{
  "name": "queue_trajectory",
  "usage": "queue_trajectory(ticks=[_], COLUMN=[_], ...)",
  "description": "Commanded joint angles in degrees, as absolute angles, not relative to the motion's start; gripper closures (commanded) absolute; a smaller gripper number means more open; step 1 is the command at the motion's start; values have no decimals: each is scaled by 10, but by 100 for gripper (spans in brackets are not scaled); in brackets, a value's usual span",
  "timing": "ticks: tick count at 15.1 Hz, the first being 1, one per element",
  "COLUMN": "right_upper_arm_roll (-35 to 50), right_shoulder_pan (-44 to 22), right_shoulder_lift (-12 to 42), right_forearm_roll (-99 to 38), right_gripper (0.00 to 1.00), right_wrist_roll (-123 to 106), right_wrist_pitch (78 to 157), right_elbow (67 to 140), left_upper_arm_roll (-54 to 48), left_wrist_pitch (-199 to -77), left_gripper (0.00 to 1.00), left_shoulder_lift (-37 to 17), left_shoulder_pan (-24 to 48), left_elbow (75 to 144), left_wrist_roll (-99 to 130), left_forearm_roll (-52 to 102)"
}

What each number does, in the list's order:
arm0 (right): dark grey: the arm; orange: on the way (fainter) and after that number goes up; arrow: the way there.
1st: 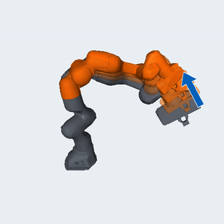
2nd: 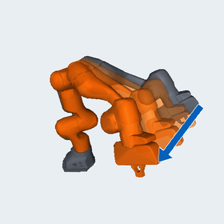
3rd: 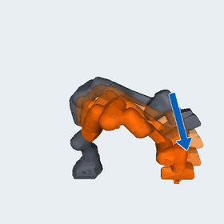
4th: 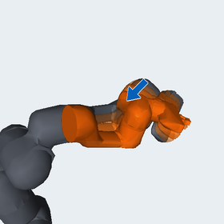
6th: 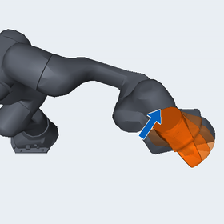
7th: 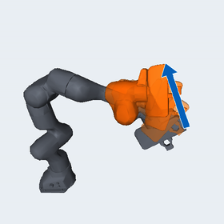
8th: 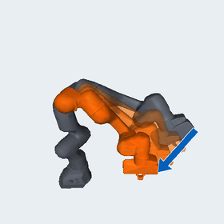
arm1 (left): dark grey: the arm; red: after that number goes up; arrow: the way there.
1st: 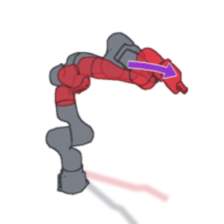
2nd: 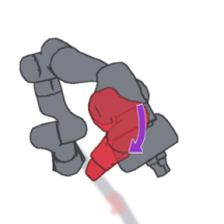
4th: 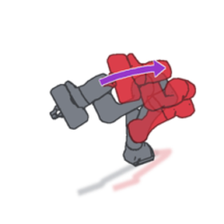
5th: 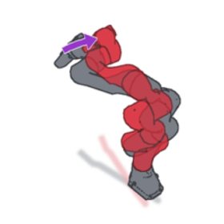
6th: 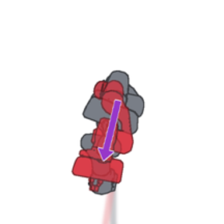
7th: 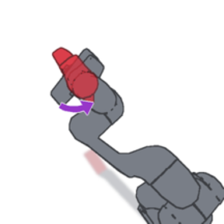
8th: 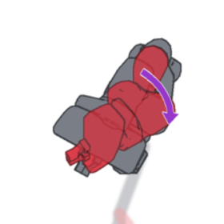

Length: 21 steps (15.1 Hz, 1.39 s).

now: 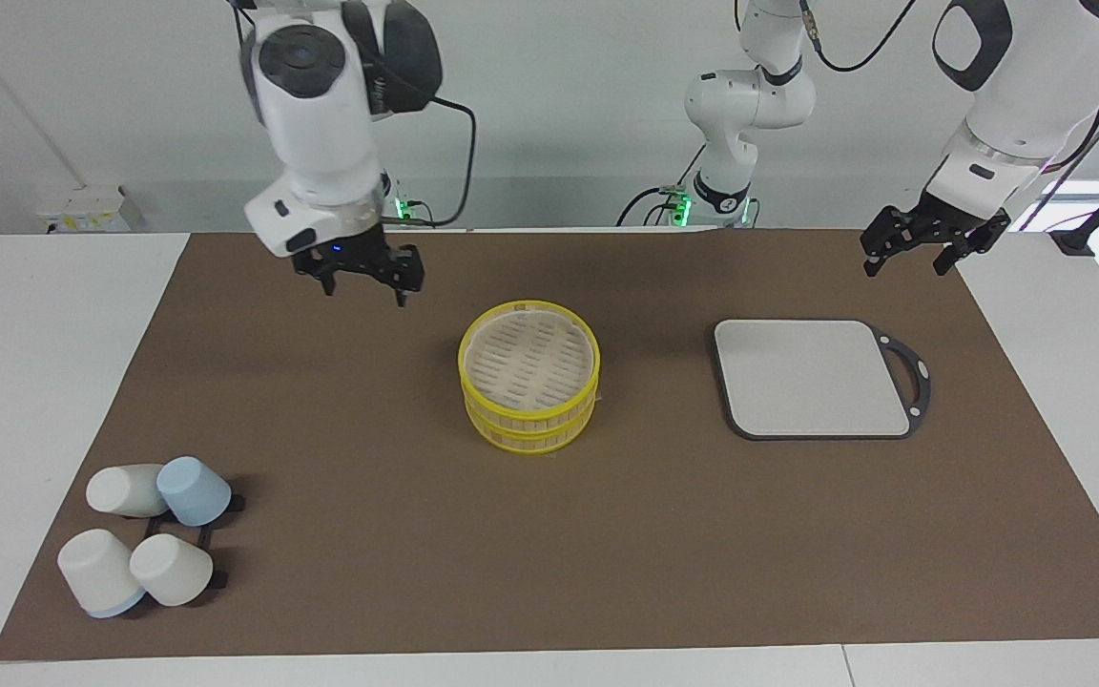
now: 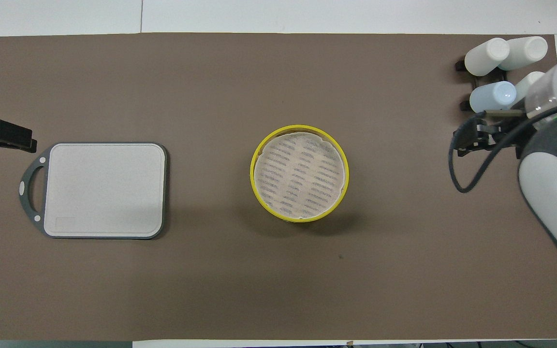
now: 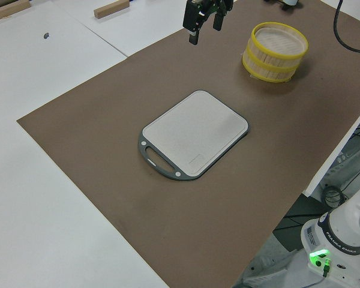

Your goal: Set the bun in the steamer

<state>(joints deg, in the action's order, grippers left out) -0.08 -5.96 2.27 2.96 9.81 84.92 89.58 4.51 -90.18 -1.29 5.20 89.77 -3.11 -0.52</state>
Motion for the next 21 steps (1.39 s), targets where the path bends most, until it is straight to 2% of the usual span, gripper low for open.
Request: queue_trajectory(ticks=[1,6,21], right_upper_arm_roll=[7,7,13], right_shoulder_pan=[-42,-13,-11], right_shoulder_lift=[-11,-7,-5], right_forearm_roll=[21,22,3], right_gripper=[0,0,0], right_wrist_roll=[55,50,55], right_wrist_pitch=[868,896,918], right_elbow=[957,950,946], left_upper_arm_roll=[42,41,41], left_wrist_pitch=[-915,-925,-926], left_gripper=[0,0,0], left_shoulder_lift=[-1,-1,-1], left_shoulder_pan=[46,47,52], left_elbow=[915,915,915], left_wrist_roll=[-40,-36,-36], left_forearm_roll=[-11,-11,-12])
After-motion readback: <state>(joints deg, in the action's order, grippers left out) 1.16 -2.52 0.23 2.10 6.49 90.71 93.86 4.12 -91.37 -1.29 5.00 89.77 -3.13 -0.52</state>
